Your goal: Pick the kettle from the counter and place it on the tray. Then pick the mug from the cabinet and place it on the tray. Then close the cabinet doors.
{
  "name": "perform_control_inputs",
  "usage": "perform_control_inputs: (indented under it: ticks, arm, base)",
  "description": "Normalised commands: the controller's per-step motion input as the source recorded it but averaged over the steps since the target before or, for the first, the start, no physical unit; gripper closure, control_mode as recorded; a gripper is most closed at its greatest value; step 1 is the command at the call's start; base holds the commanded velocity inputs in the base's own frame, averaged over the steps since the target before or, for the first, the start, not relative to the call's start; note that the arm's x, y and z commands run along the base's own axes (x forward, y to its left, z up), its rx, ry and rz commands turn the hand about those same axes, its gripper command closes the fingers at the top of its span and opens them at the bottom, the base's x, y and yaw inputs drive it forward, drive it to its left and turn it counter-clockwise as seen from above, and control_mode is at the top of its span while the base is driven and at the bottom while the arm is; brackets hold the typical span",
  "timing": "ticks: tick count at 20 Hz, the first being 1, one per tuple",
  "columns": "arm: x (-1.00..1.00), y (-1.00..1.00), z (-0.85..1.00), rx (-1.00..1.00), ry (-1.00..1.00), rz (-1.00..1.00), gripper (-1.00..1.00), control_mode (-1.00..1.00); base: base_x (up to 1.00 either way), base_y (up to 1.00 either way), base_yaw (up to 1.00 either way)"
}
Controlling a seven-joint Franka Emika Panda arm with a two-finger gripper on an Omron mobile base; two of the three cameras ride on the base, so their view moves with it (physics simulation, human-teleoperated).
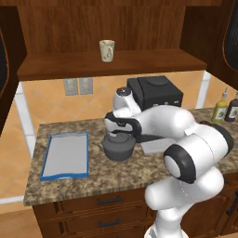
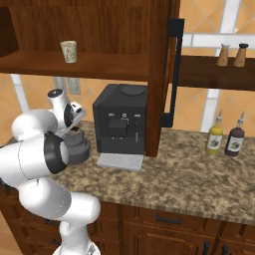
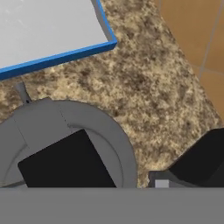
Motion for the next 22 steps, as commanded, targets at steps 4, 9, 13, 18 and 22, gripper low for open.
perform_control_inputs:
  ticks: [4, 9, 13, 18, 22]
  arm:
    - [-0.22, 0.02, -0.01, 0.00, -0.04, 0.01, 1.00, -1.00]
    - [-0.46, 0.15, 0.30, 0.00, -0.09, -0.03, 1.00, -1.00]
    - [-0.24, 0.29, 0.63, 0.00, -0.01, -0.12, 1.00, -1.00]
    - [-0.01, 0.71, 0.43, 0.00, 0.00, -0.09, 1.00, -1.00]
    - [0.00, 0.92, 0.29, 0.00, 0.00, -0.09, 1.00, -1.00]
  base:
    - [0.00, 0.00, 0.00]
    - [0.00, 0.00, 0.00]
    - [0.00, 0.00, 0.00]
    - [0.00, 0.00, 0.00]
    - [0.00, 0.00, 0.00]
